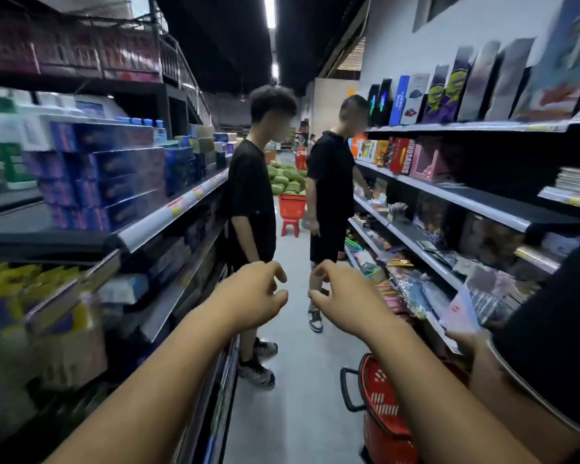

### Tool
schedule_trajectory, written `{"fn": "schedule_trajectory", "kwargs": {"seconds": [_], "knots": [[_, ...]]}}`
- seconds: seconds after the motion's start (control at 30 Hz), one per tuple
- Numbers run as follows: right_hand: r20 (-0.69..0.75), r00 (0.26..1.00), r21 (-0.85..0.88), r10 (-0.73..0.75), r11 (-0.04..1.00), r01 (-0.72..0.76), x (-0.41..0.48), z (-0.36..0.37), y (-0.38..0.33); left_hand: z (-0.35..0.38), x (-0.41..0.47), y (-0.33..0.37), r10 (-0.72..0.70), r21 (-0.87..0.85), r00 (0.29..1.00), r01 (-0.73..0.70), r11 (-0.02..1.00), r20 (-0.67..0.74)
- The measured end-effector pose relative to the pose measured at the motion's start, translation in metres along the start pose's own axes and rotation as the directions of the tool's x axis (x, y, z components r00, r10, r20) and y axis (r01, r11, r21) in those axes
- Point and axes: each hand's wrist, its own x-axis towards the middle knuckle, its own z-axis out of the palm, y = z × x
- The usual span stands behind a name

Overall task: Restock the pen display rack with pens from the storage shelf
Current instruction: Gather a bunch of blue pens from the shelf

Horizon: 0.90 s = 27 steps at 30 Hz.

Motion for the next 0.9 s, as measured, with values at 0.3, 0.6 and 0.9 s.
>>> {"fn": "schedule_trajectory", "kwargs": {"seconds": [0.3,0.6,0.9], "knots": [[-0.066,0.994,0.039,0.092,0.995,-0.089,0.206,0.037,0.073,0.053,0.227,-0.050,0.034,-0.020,0.997,-0.033,0.999,0.072],[-0.066,0.986,-0.079,0.156,0.984,-0.161,0.377,0.034,0.168,0.089,0.422,-0.079,0.066,-0.072,0.993,-0.060,0.996,0.094],[-0.125,0.968,-0.202,0.217,0.950,-0.239,0.552,0.060,0.276,0.148,0.648,-0.097,0.301,-0.054,0.951,-0.298,0.953,0.070]]}}
